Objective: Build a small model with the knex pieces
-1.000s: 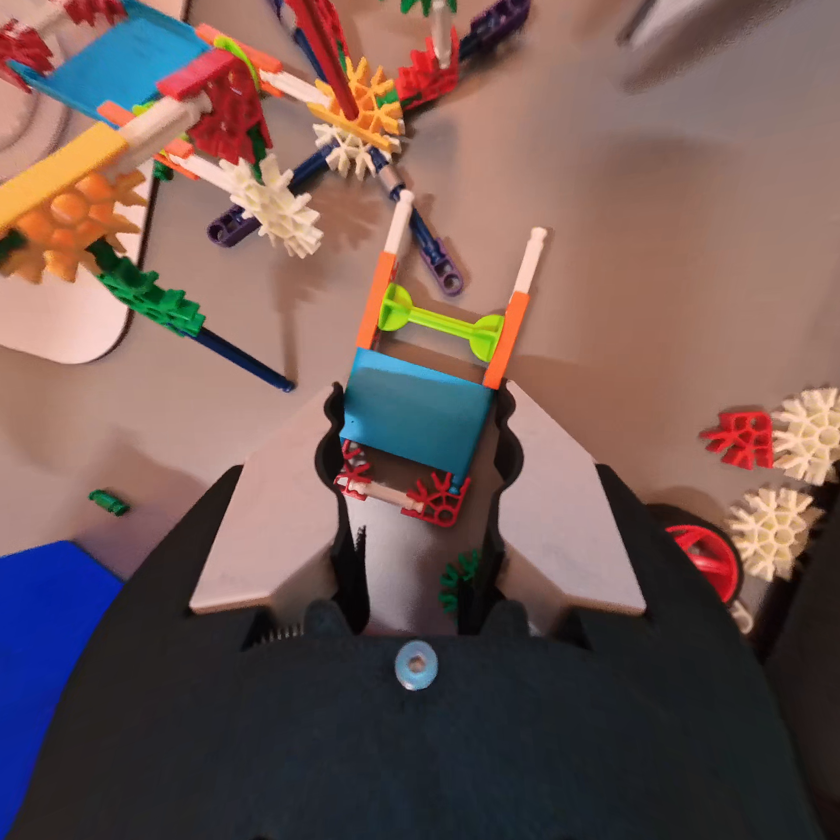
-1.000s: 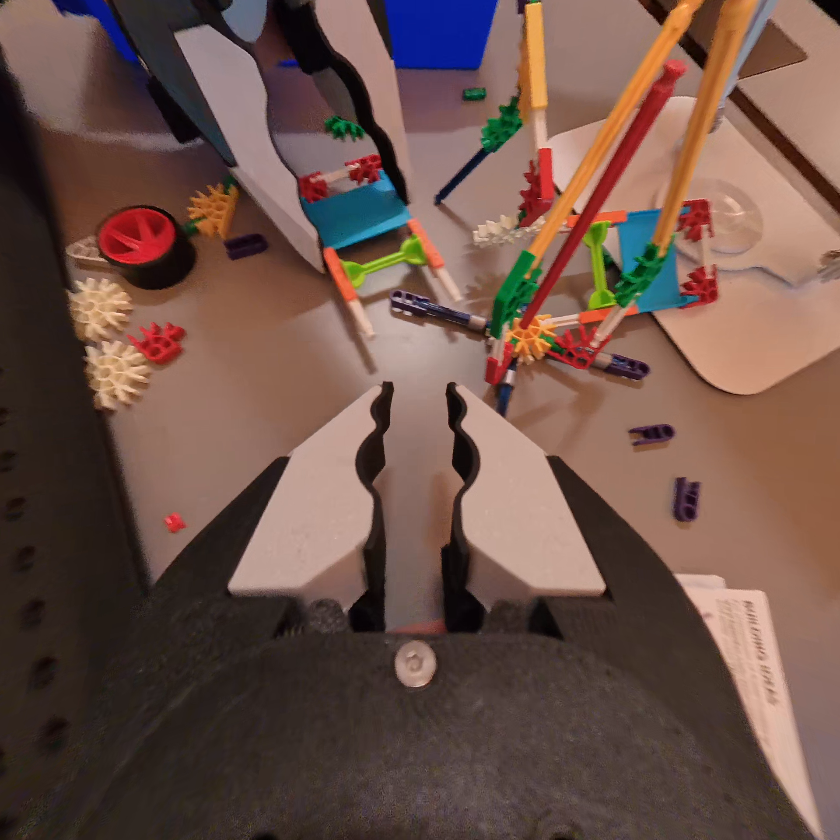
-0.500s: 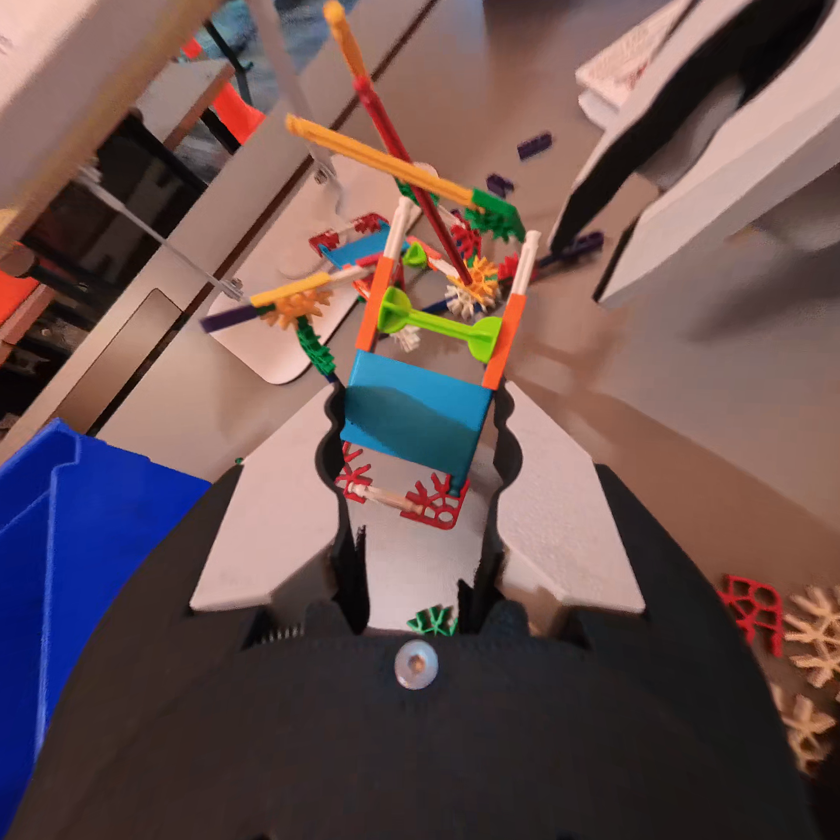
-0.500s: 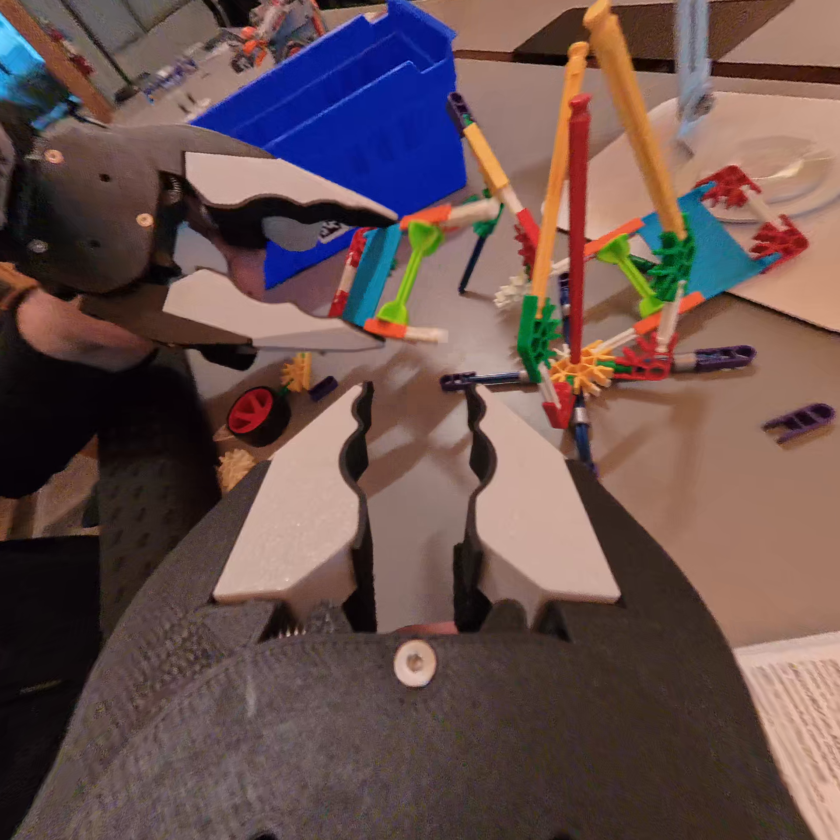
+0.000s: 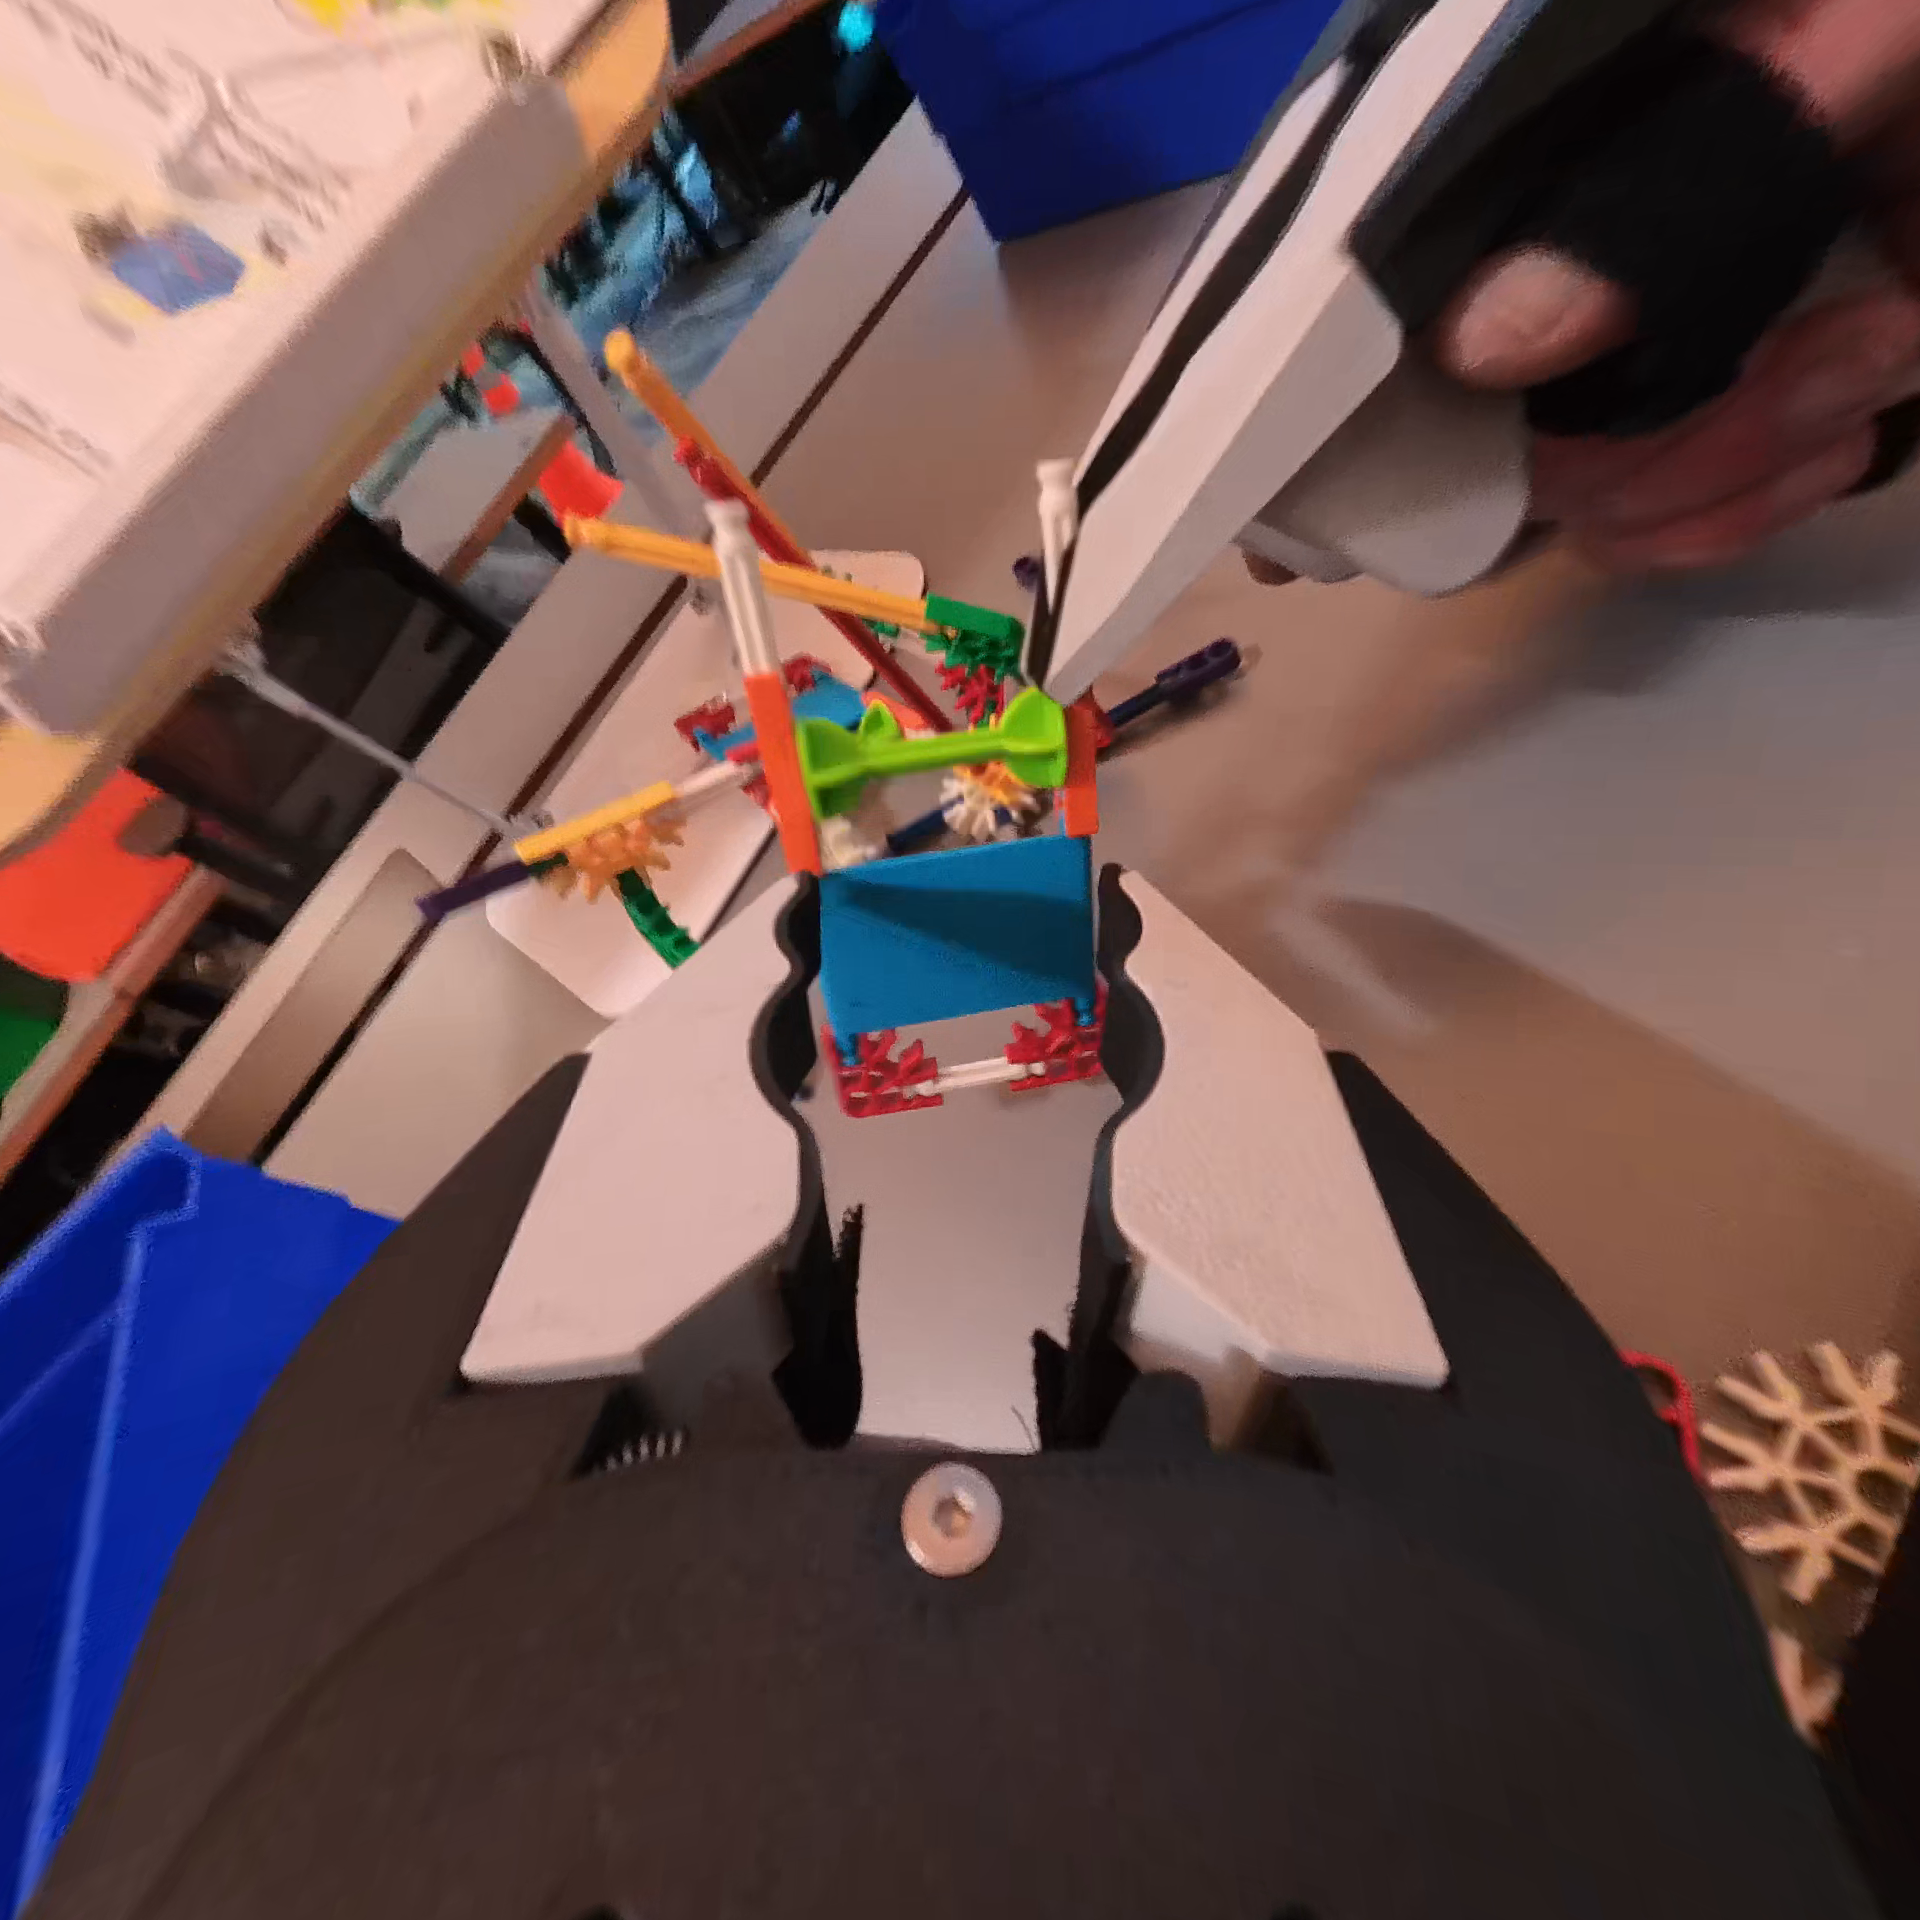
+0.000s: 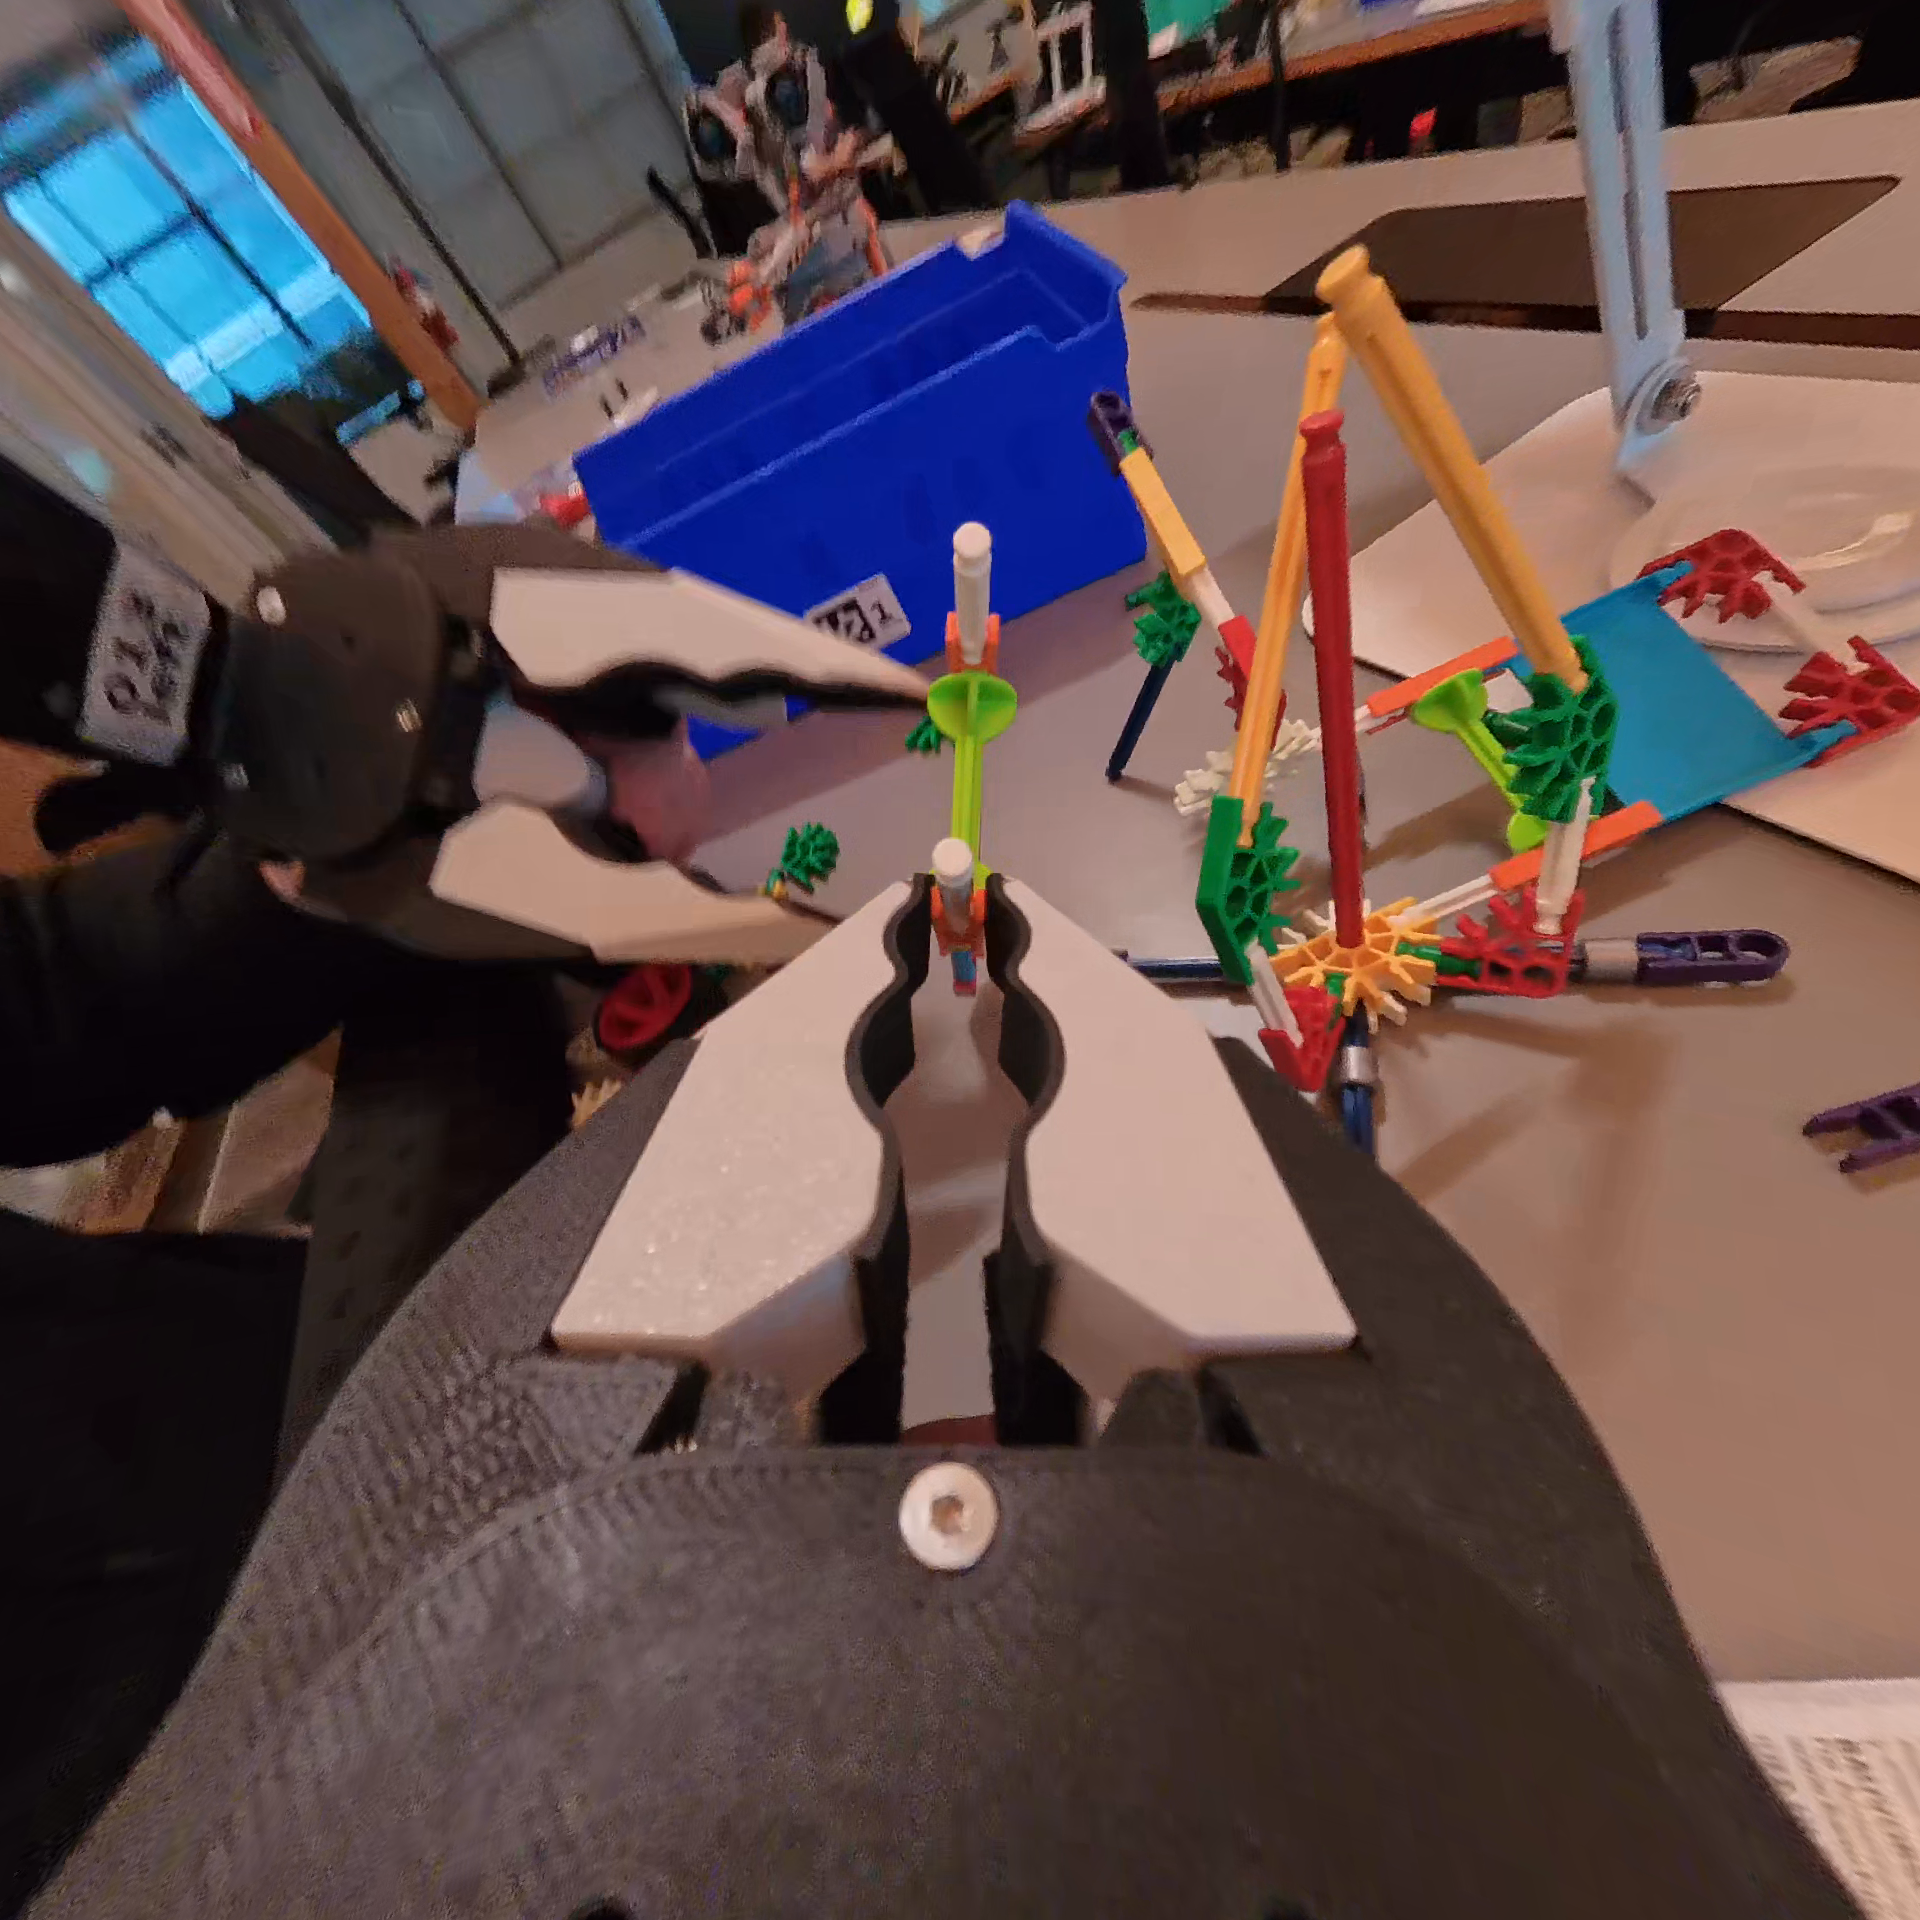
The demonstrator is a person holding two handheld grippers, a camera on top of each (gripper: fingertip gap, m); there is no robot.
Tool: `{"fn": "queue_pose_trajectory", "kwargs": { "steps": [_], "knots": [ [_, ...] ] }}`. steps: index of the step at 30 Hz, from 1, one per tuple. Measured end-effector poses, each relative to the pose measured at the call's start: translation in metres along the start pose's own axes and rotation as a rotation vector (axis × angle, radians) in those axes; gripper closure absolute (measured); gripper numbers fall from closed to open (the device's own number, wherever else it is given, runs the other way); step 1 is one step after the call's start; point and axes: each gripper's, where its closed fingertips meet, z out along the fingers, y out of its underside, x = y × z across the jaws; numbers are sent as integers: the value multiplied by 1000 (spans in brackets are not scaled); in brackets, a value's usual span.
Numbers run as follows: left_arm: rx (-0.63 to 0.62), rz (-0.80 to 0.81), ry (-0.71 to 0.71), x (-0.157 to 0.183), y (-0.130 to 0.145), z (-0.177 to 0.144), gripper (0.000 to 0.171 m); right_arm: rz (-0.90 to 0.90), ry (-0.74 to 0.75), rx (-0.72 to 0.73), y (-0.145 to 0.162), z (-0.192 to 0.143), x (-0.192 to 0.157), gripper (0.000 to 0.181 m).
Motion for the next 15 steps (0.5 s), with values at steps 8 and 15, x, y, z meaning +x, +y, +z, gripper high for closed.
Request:
{"fn": "queue_pose_trajectory", "kwargs": {
  "steps": [8, 15],
  "knots": [
    [57, -266, 330, 4, -1, -11, 133, -46, -176, -136, 8, -6, -18, 174],
    [-52, -407, 401, 13, 19, 6, 159, -3, -61, -184, 18, 2, 12, 153]
  ]
}}
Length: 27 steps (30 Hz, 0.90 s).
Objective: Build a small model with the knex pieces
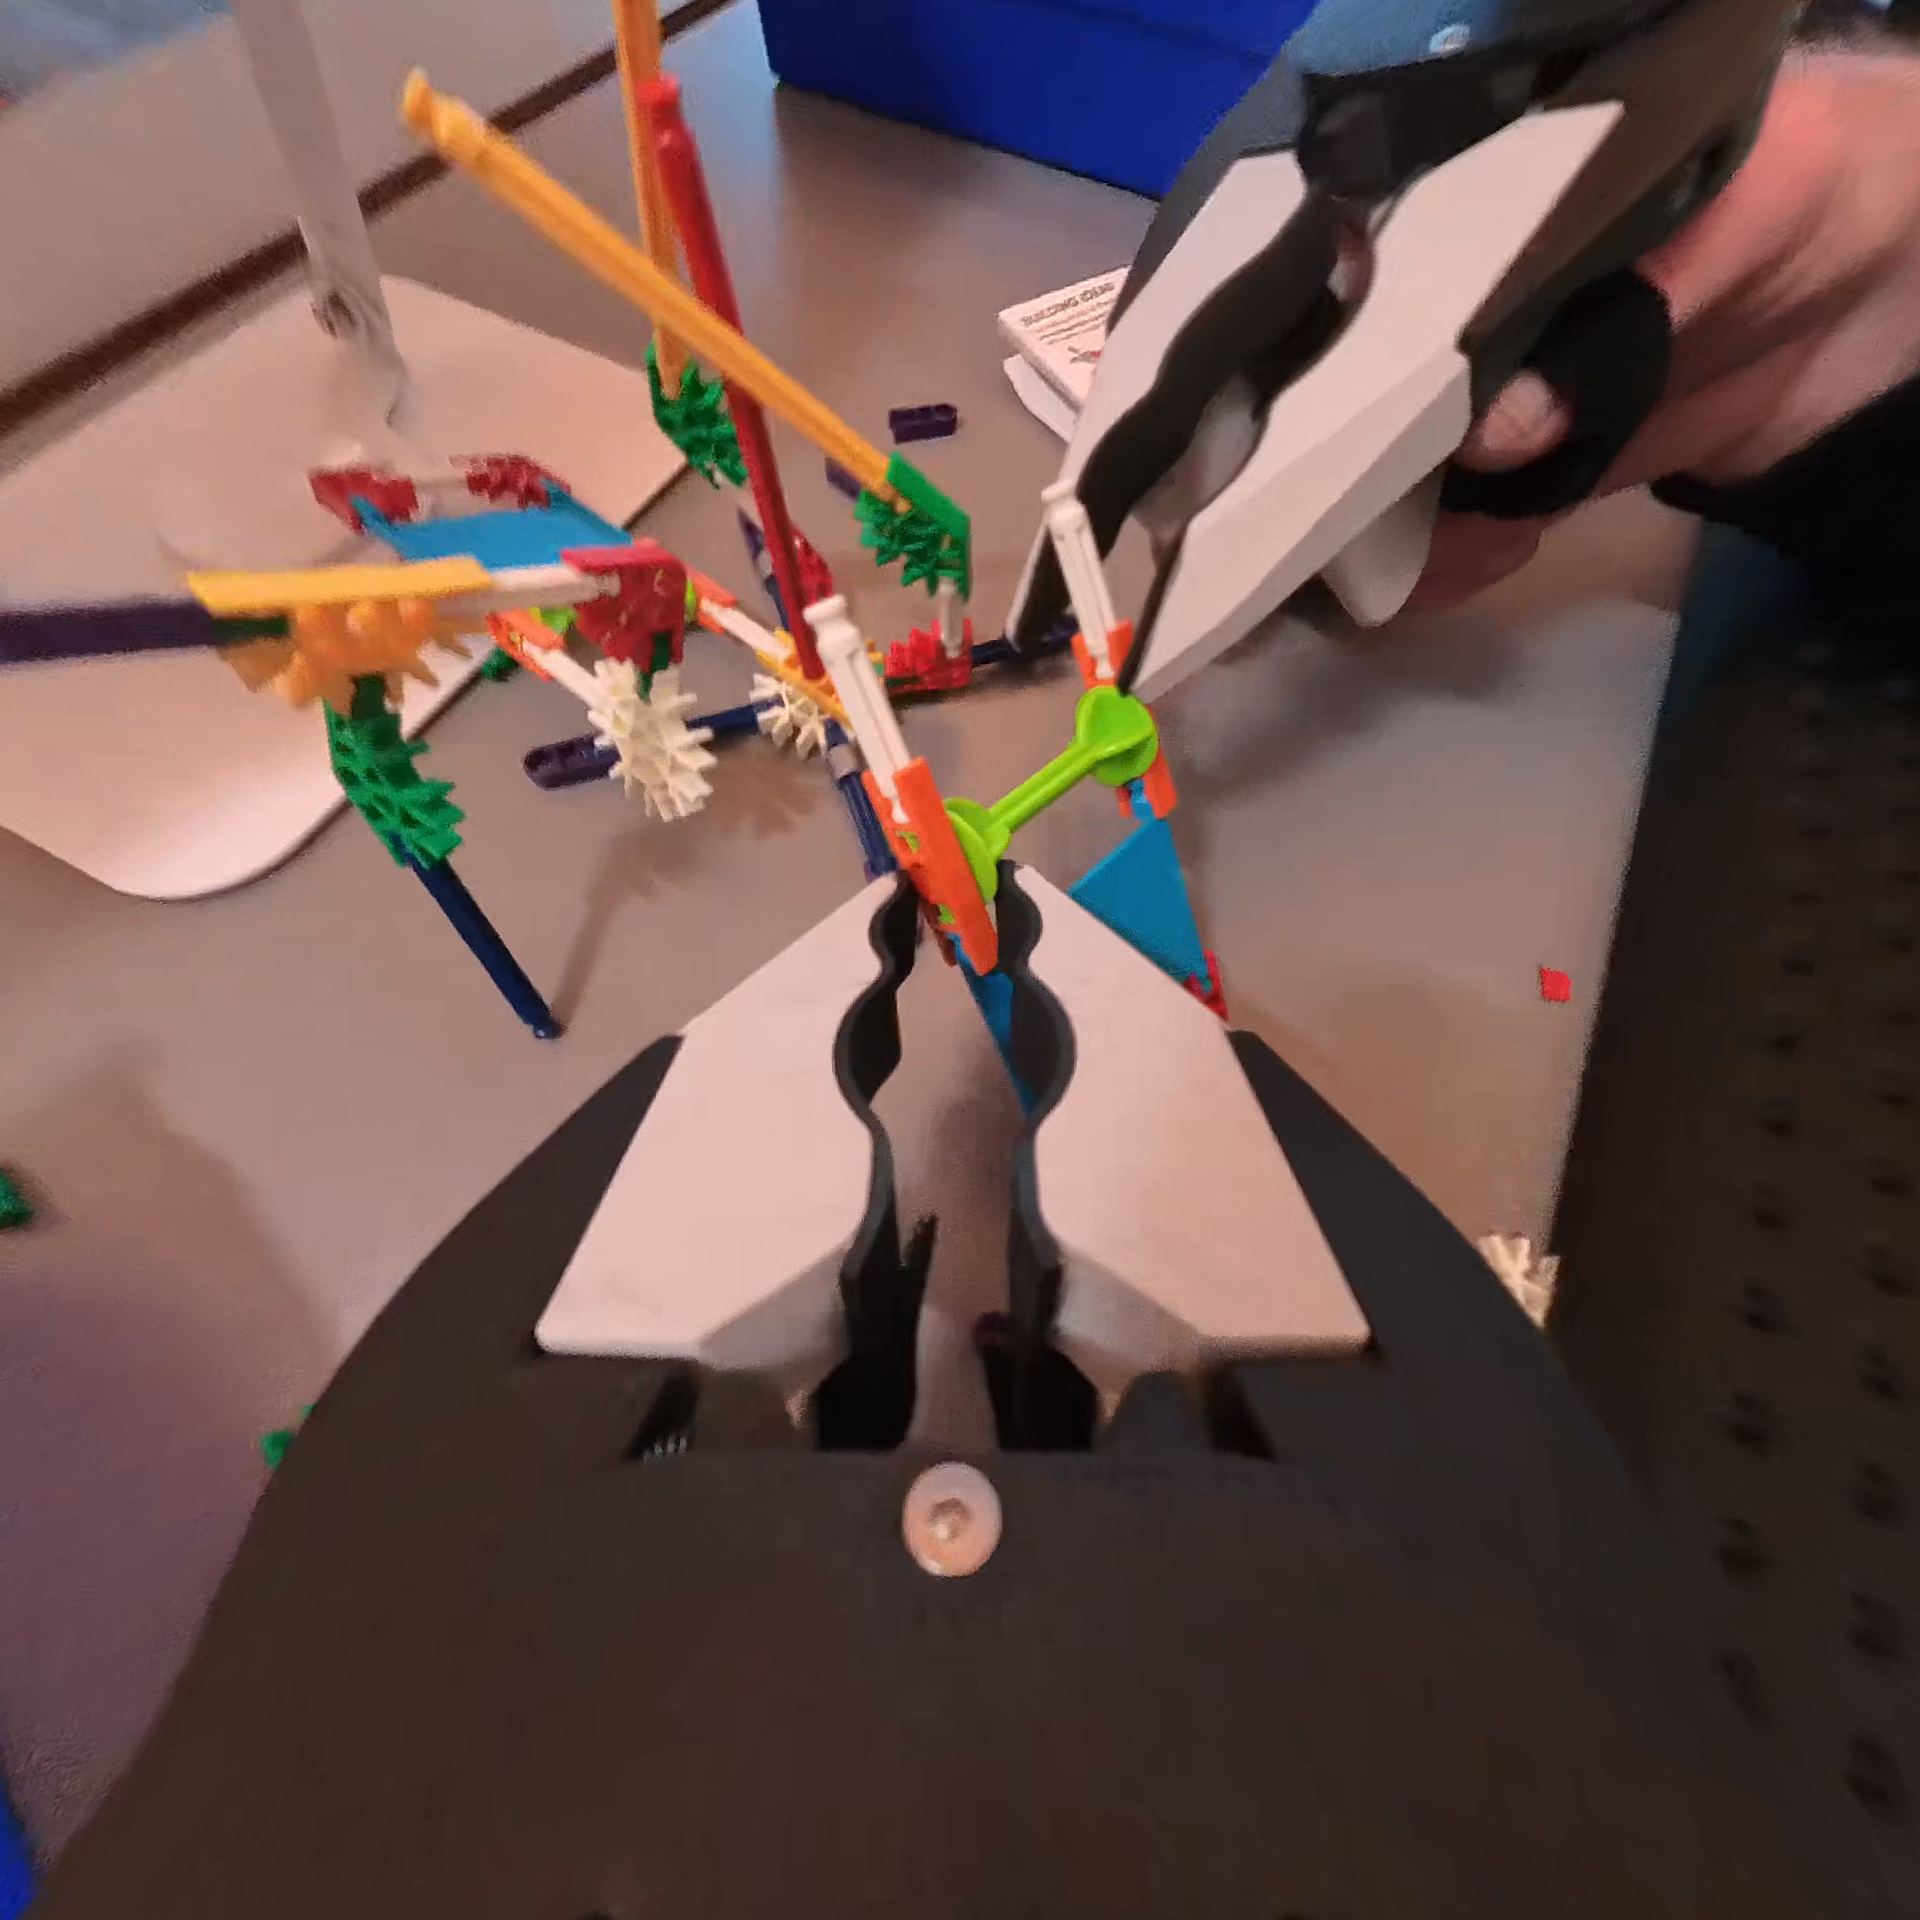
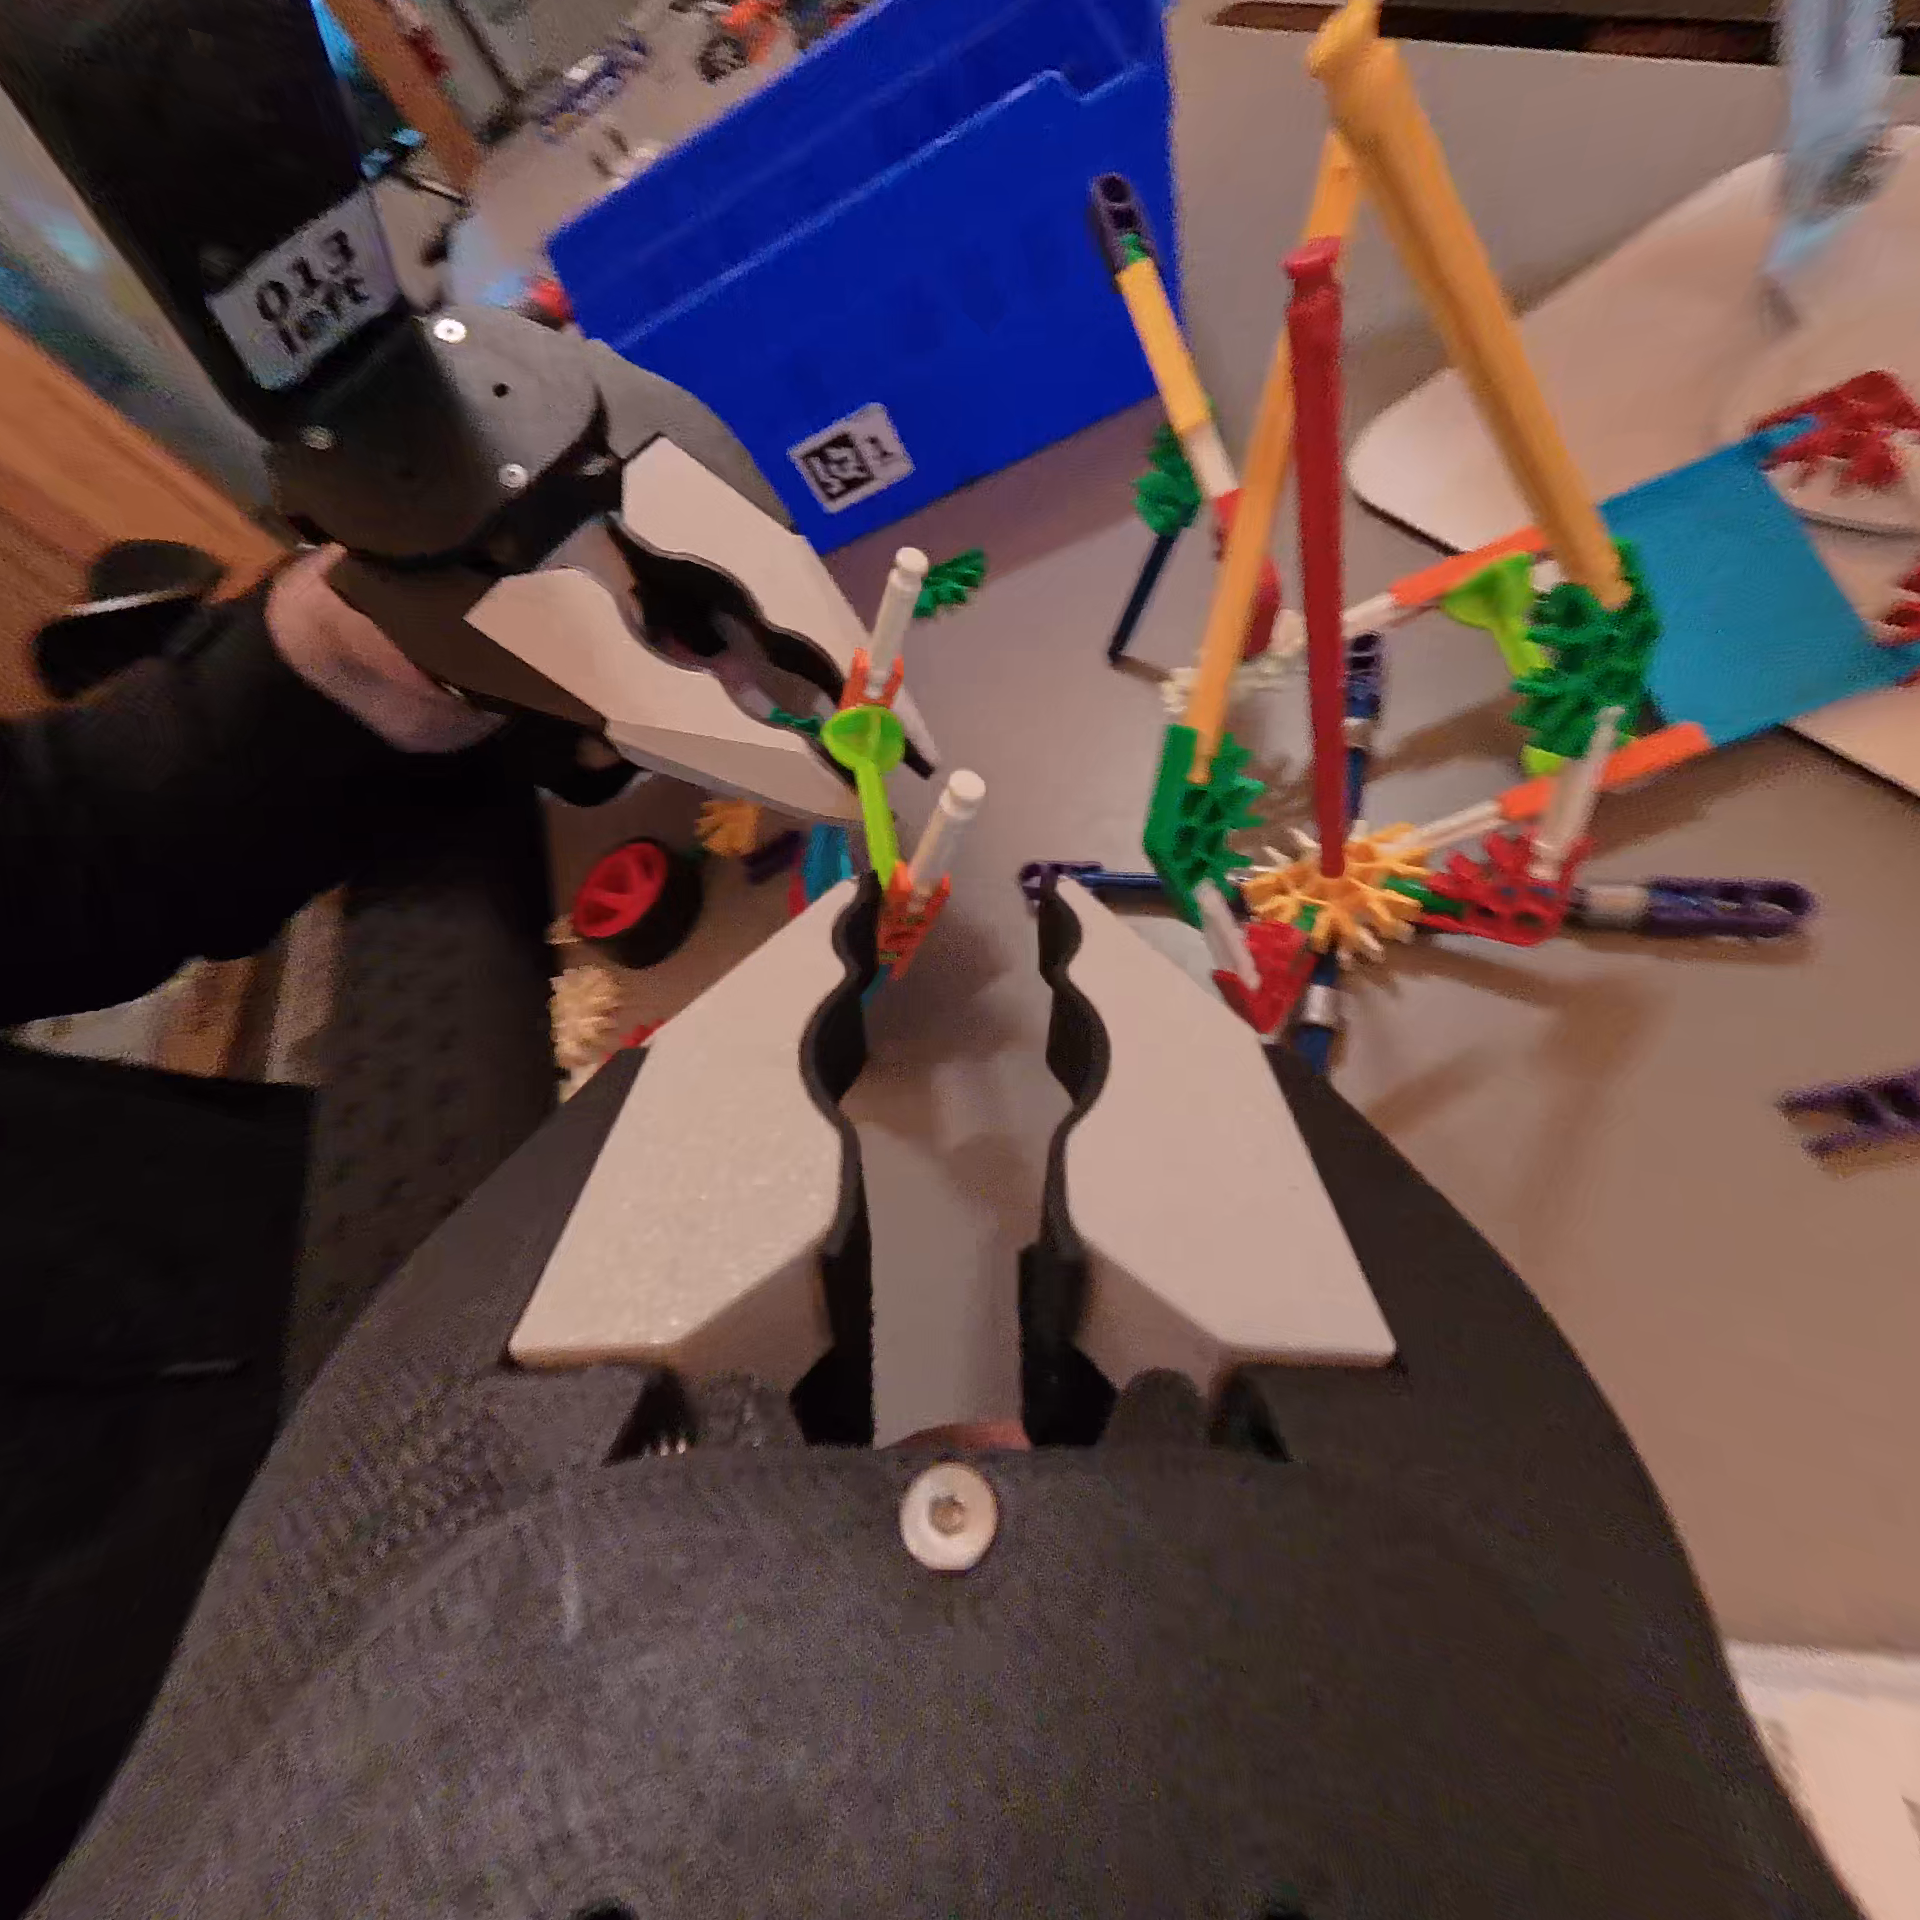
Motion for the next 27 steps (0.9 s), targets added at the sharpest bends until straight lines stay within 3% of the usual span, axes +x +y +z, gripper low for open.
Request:
{"fn": "queue_pose_trajectory", "kwargs": {
  "steps": [3, 6, 10, 16, 19, 27],
  "knots": [
    [-40, -115, -21, -12, 9, 2, 159, -55, 125, -40, 8, -1, 12, 144],
    [-60, -183, -42, -23, 14, -1, 159, -183, 266, -104, 18, 1, 18, 152],
    [-139, -219, 53, -10, 27, 11, 158, -345, 374, -172, 24, 10, 12, 156],
    [-216, -175, 8, -14, 37, 27, 155, -415, 422, -268, 39, 21, 20, 163],
    [-188, -168, -17, -20, 31, 30, 156, -396, 431, -246, 34, 21, 22, 173],
    [-148, -169, -56, -29, 22, 25, 157, -543, 450, -240, 25, 18, 32, 169]
  ]
}}
